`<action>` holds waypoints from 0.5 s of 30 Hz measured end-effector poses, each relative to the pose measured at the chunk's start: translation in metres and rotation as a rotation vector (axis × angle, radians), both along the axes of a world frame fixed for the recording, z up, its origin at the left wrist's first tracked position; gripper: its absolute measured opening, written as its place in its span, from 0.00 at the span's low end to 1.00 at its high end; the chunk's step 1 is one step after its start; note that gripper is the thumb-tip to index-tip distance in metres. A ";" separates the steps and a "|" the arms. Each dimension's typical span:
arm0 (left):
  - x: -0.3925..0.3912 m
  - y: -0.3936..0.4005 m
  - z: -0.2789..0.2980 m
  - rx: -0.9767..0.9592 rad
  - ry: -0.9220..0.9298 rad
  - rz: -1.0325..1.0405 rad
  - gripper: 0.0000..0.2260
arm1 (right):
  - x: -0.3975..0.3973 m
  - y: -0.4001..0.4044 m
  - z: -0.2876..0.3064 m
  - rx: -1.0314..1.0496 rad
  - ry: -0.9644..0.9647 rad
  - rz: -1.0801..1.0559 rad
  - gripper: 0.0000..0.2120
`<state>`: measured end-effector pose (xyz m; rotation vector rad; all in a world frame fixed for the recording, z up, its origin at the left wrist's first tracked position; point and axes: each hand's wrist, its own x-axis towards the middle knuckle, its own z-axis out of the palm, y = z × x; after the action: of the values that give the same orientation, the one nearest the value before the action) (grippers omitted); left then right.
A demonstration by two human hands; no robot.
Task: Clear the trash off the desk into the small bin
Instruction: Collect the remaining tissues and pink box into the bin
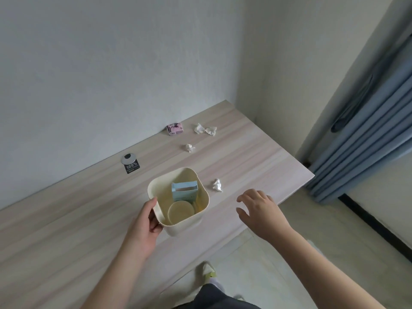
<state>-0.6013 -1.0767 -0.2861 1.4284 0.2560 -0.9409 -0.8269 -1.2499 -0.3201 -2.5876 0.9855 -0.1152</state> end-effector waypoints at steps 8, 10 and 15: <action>0.041 -0.009 -0.021 -0.046 0.069 0.032 0.08 | 0.054 -0.024 -0.010 0.018 0.132 0.102 0.17; 0.051 -0.012 -0.026 -0.066 0.083 0.038 0.08 | 0.065 -0.031 -0.014 0.033 0.183 0.119 0.18; 0.066 -0.017 -0.031 -0.097 0.086 0.058 0.07 | 0.087 -0.046 -0.033 0.069 0.333 0.123 0.20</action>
<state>-0.5357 -1.0934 -0.3169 1.2871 0.3101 -0.9554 -0.7397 -1.2963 -0.3535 -2.6454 0.9149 0.3863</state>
